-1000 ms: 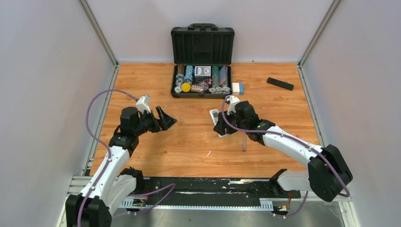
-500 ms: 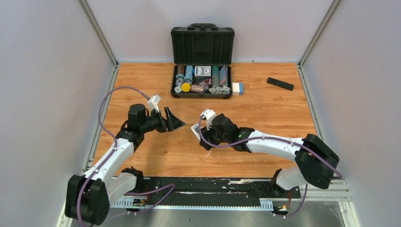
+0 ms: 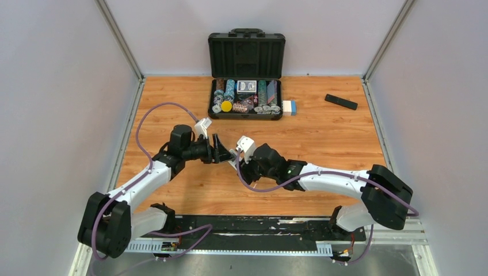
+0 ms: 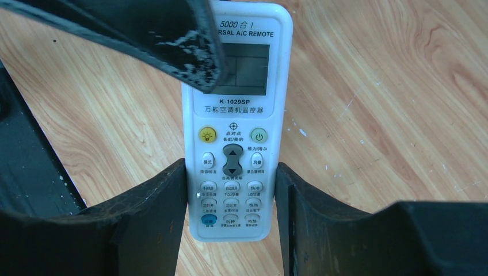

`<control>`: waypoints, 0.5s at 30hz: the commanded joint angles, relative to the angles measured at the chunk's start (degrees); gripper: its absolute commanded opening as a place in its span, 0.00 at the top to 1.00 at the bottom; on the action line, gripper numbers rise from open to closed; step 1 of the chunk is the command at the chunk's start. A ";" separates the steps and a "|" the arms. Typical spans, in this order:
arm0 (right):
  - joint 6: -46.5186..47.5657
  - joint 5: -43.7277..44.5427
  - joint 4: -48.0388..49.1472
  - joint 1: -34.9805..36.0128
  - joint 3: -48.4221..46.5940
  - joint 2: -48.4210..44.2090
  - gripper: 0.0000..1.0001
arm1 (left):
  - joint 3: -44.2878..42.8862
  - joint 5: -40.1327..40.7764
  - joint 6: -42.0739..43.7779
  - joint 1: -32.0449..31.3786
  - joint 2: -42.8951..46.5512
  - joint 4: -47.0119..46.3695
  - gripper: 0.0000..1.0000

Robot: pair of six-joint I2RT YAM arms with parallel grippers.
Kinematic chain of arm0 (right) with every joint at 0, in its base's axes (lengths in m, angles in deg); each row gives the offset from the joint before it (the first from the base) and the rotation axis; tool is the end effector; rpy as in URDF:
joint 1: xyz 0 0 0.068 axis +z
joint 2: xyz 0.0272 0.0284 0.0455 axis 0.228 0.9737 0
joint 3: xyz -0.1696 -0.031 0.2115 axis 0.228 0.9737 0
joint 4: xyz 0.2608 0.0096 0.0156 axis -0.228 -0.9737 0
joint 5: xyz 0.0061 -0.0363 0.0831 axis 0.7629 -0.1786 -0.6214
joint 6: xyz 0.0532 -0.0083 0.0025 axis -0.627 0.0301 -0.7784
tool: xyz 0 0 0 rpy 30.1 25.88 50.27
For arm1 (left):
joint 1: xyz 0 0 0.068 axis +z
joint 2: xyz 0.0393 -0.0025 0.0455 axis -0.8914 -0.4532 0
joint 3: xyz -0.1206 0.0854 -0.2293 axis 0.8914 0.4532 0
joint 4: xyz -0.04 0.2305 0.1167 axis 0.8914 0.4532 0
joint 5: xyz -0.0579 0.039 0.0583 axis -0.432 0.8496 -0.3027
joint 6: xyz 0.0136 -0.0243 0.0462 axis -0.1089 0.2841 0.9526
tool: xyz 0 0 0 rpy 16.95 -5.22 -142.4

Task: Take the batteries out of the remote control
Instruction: Place the remote control at the center of the board.

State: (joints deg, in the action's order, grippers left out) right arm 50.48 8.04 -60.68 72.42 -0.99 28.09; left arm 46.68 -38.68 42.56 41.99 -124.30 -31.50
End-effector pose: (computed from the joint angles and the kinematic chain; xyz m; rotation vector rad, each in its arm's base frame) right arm 0.1542 0.2570 0.2091 -1.0428 2.0097 0.5734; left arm 0.2074 -0.1028 0.2164 0.1251 2.2645 -1.2433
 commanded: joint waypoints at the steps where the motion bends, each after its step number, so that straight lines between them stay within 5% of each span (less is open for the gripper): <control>1: 4.61 2.70 6.52 1.75 1.07 -2.55 0.95 | -2.33 -0.72 0.48 -0.48 -1.93 -2.23 0.26; 15: 7.05 3.85 5.44 3.48 -0.34 -0.53 0.93 | -2.26 -2.15 -0.58 -0.65 -3.50 -3.91 0.54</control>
State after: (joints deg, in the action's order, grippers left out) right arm 56.27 11.04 -58.08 75.22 0.09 27.35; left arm 46.26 -40.03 42.15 41.55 -127.75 -33.25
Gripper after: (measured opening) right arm 0.533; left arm 0.486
